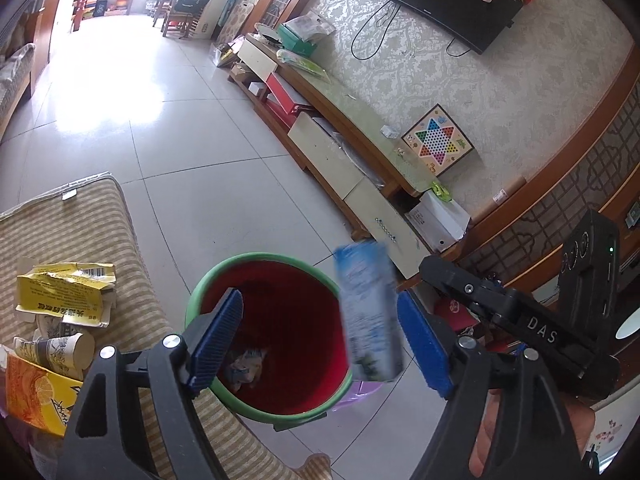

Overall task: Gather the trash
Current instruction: 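Open both tools to drop the box and foil into the bucket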

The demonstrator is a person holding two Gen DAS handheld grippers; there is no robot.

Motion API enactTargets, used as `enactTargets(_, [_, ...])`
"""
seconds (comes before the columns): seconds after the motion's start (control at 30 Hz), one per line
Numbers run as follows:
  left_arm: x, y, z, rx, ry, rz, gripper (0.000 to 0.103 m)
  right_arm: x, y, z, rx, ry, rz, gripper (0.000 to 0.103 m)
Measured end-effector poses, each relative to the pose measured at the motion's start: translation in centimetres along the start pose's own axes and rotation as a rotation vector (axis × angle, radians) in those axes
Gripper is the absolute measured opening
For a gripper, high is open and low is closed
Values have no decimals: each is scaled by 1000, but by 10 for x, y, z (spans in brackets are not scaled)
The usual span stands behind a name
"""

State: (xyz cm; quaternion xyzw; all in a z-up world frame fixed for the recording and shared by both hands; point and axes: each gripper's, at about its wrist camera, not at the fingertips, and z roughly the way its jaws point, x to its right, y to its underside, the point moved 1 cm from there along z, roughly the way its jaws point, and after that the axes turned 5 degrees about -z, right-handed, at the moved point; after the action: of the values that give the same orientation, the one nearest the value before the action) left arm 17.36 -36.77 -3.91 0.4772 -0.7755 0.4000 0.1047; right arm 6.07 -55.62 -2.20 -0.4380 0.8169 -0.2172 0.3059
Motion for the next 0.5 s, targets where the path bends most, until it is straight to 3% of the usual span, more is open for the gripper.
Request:
enactTargets(0.37, [-5, 1, -46, 73, -82, 42, 93, -23, 1, -1, 12, 42, -87, 98])
enactTargets(0.5, [-21, 4, -67, 81, -142, 15, 95, -42, 4, -2, 11, 55, -138, 98])
